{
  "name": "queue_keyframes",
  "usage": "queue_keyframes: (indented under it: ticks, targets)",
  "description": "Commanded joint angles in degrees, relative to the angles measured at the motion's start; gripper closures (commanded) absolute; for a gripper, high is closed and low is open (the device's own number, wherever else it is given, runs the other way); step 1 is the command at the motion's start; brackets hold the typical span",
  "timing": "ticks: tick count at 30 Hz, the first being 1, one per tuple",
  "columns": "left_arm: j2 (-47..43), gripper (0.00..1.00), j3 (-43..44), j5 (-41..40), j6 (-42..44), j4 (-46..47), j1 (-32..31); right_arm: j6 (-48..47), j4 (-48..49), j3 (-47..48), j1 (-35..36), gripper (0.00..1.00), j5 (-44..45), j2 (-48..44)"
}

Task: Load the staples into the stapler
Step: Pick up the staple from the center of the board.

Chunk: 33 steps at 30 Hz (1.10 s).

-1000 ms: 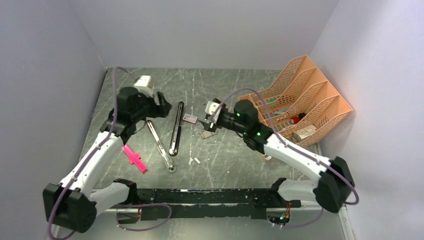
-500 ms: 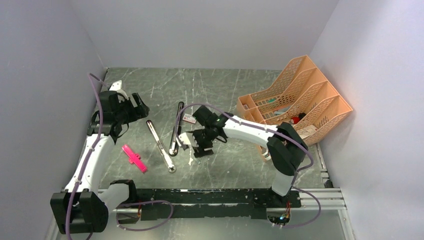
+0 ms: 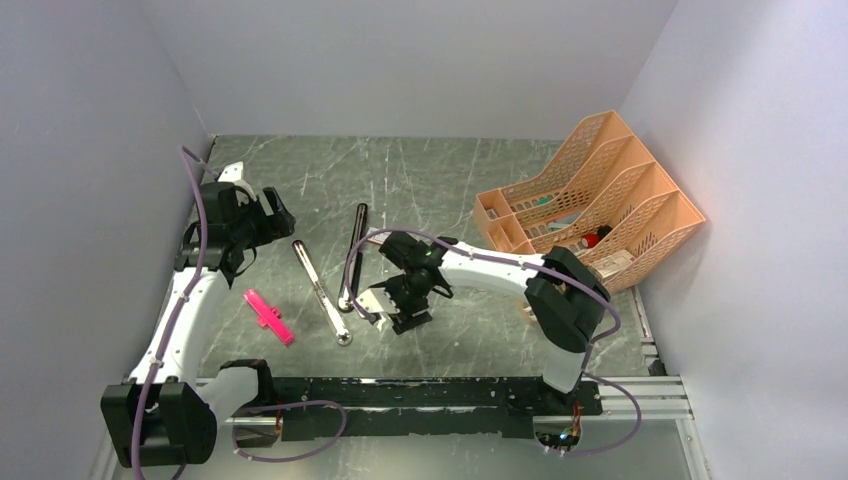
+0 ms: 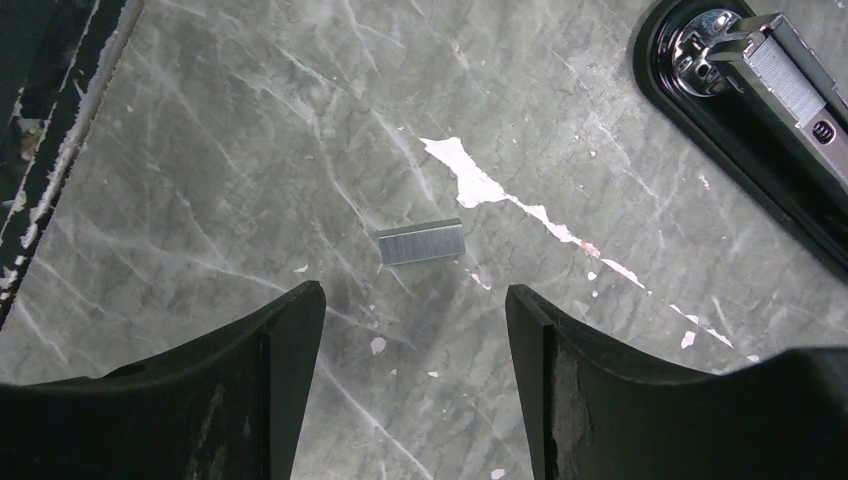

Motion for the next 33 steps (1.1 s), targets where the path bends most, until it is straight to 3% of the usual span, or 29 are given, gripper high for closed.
queue_keyframes:
  ticks: [1, 22, 33]
  targets:
    - [0.4, 0.14, -0.5, -0.7, 0.8, -0.7, 0.5, -1.2, 2.7, -0.7, 0.4, 0.3, -0.2, 1.6]
    - [0.9, 0.15, -0.7, 0.6, 1.3, 0.0, 0.5, -3.4, 0.4, 2.9, 0.7, 0.36, -2.9, 7.5]
    - [0.8, 0.15, -0.7, 1.0, 1.3, 0.2, 0.5, -3.5, -1.9, 3.7, 0.8, 0.44, -1.5, 9.1]
